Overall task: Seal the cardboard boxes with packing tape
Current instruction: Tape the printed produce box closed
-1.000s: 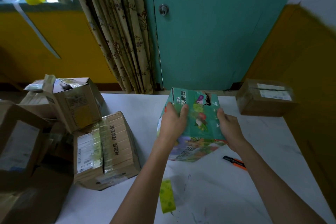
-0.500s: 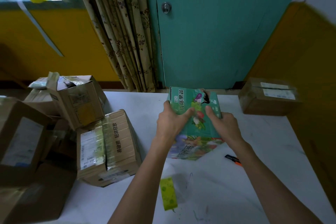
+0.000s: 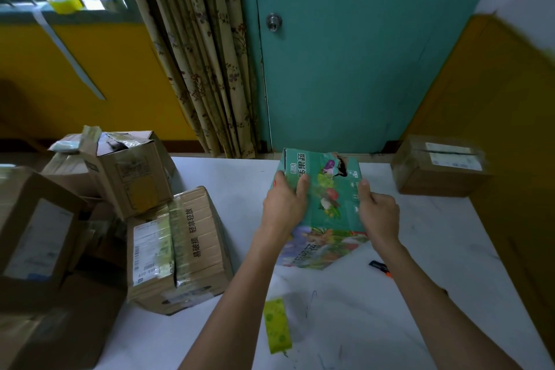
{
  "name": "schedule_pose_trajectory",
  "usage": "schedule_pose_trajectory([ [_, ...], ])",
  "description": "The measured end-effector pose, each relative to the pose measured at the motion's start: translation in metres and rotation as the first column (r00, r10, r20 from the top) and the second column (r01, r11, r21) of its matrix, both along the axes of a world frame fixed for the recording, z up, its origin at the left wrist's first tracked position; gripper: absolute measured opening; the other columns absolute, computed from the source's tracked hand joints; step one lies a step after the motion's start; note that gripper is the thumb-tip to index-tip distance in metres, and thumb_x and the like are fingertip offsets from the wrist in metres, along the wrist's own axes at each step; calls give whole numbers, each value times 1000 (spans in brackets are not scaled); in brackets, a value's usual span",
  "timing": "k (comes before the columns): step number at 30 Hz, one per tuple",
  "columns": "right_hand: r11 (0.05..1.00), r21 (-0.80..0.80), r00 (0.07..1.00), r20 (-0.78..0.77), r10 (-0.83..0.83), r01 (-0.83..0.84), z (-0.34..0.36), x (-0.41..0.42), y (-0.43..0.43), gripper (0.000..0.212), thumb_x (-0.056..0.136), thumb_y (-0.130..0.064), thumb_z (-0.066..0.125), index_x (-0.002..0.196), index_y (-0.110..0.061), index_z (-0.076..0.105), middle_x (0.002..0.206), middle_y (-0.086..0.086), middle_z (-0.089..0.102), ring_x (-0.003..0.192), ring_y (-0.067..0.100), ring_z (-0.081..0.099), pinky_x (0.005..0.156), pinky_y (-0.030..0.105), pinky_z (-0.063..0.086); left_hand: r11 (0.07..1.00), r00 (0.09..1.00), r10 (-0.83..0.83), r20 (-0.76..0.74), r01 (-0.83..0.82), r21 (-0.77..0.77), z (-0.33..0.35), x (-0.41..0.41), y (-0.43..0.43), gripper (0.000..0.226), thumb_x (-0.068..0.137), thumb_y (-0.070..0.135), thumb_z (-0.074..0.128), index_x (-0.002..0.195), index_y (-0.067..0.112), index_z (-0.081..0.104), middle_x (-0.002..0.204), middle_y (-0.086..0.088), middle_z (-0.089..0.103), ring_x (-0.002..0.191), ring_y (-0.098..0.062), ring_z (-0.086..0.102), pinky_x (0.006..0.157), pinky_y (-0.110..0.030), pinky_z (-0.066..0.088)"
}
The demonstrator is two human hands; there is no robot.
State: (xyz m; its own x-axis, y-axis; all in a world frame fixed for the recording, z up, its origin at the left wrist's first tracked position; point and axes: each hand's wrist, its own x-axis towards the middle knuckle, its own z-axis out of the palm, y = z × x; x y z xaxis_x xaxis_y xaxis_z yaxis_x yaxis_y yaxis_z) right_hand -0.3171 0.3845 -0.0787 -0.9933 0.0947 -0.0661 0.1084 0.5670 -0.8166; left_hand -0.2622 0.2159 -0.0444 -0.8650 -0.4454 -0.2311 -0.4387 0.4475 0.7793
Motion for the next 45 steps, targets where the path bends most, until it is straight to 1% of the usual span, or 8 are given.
schedule_pose_trajectory([
  [7,976,-170,986,-77,-148,133,-11,3,11,62,102,-35,52,47,-12,35,44,5,36,45,19,37,52,29,25,999,1000,10,-7,-10,43,1,2,4,42,109,45,27,125,10,42,121,-22,63,105,-42,61,88,-49,50],
  [11,914,-389,968,250,-16,115,-11,11,13,54,99,-51,51,70,-11,73,69,3,72,67,18,70,66,30,55,997,999,36,6,-36,71,-3,1,-4,43,109,45,26,128,9,41,120,-23,63,104,-41,61,90,-50,50],
  [16,858,-509,880,436,191,66,-16,8,24,48,87,-61,62,103,-17,74,94,5,77,91,25,73,89,43,56,994,999,52,-5,-51,101,-3,-2,7,46,108,50,27,130,12,42,125,-18,63,107,-39,62,94,-50,51],
  [24,977,-173,989,98,-111,127,-10,-15,80,29,96,-35,62,109,-10,73,106,8,72,95,21,66,87,40,54,989,995,-37,-93,50,140,-18,-4,40,32,106,37,48,117,15,68,89,6,65,79,-14,61,66,-15,43],
  [30,985,-143,986,149,-70,92,-16,-11,110,40,100,-42,53,121,-12,70,111,8,70,100,24,64,80,31,46,921,917,141,374,-261,291,-90,12,18,131,57,87,66,156,11,27,155,-21,39,137,-40,44,111,-49,40],
  [34,965,-253,970,243,-7,70,-4,-5,120,36,102,-44,46,96,-19,71,60,-12,60,56,5,52,47,12,38,726,916,-14,401,-266,634,-107,24,16,128,46,91,71,150,24,41,147,-6,54,124,-32,59,89,-50,53],
  [39,942,-334,945,315,90,21,2,-10,129,30,97,-50,51,123,-35,52,110,-8,57,98,20,57,87,38,46,739,955,-22,296,-184,648,-103,8,44,74,78,77,65,135,32,52,127,-4,67,109,-29,67,87,-55,59],
  [45,893,-325,924,325,-203,311,-18,-28,186,20,88,-43,71,98,-28,63,106,11,64,89,31,59,85,58,53,843,981,-103,164,-2,538,-89,-30,100,75,72,76,64,133,33,54,123,0,69,104,-16,69,86,-43,61],
])
